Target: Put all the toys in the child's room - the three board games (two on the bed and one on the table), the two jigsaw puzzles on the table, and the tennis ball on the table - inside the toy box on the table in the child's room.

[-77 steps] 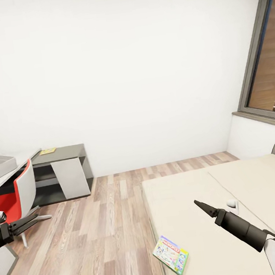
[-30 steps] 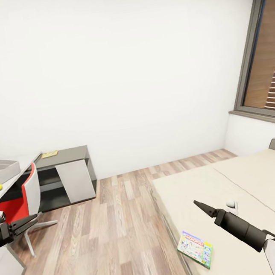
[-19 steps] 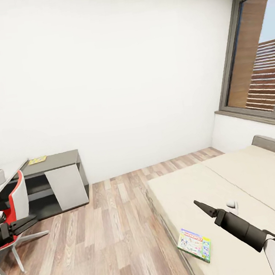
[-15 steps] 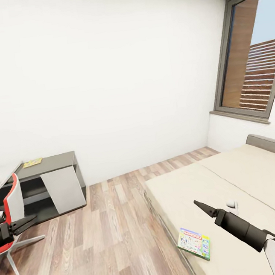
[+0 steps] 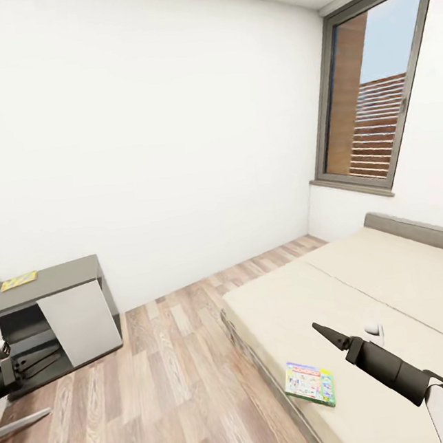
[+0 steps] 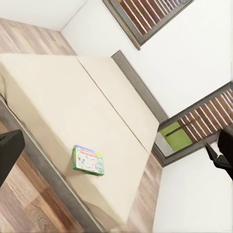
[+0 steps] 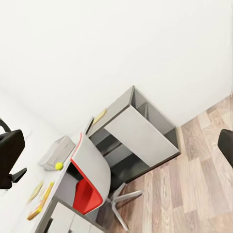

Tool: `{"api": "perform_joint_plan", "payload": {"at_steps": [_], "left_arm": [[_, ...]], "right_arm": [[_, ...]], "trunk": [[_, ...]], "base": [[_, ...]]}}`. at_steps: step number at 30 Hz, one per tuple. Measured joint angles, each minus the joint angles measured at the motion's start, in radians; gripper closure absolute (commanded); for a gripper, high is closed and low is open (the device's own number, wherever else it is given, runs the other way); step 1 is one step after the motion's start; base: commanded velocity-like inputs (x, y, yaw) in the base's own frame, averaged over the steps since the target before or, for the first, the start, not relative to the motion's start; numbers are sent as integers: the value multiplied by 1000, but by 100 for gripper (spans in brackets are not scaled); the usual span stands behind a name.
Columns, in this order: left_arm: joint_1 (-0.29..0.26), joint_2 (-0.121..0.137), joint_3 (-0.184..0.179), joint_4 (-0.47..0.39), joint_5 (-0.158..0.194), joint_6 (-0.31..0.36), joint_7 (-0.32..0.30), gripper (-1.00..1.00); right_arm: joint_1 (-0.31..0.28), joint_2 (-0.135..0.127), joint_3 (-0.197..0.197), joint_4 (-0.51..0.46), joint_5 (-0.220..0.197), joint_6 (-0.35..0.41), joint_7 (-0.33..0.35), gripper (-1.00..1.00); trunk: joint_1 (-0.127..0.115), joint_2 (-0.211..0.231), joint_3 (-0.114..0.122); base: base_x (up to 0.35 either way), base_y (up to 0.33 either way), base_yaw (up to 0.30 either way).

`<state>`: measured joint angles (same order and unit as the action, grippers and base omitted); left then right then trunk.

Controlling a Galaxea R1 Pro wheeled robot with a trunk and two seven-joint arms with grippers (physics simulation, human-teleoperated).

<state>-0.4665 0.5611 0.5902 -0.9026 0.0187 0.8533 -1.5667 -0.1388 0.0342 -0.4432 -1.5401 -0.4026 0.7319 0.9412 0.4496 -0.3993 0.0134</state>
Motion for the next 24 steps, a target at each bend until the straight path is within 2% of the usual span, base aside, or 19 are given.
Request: {"api": "perform_joint_plan", "payload": {"at_steps": [10,24], "left_arm": [[0,0,0,0,0,0,0,-100],[0,0,0,0,0,0,0,-100]], "right_arm": [[0,1,0,0,1,0,-1,-100],[0,5,-1,0,2,0,0,-100]], "trunk": [[0,0,5],[0,0,4]], "base": [[0,283,-234],[0,283,-56]]}}
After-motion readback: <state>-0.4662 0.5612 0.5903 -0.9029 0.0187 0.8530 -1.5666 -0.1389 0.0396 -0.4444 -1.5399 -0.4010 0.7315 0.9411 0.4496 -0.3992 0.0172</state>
